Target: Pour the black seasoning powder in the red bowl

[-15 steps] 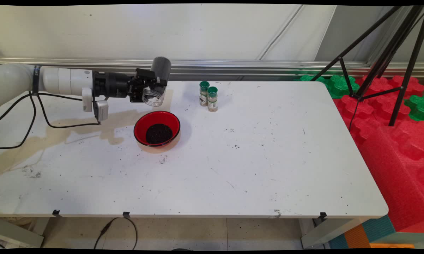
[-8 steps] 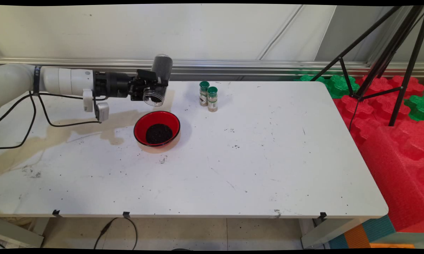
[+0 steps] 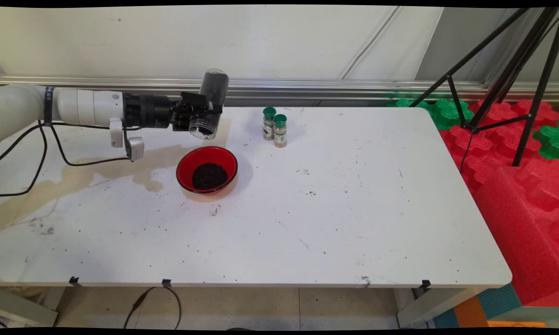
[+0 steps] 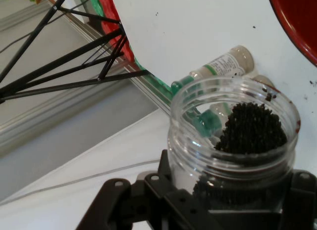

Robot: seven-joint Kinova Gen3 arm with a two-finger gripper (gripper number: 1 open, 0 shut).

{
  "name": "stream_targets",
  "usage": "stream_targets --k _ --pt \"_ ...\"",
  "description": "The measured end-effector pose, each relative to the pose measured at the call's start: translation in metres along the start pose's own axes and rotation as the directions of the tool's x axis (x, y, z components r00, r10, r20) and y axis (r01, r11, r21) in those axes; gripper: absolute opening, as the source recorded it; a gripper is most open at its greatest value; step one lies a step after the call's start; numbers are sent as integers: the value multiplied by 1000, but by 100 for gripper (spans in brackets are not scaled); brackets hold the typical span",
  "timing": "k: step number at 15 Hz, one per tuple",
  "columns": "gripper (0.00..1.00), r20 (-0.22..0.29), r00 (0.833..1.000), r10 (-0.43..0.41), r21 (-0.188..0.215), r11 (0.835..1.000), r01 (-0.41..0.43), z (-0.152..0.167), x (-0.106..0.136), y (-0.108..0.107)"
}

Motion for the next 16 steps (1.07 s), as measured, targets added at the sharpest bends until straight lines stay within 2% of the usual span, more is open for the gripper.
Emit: stream_targets --k 16 --pt "0 -9 996 84 12 996 -84 -4 4 -3"
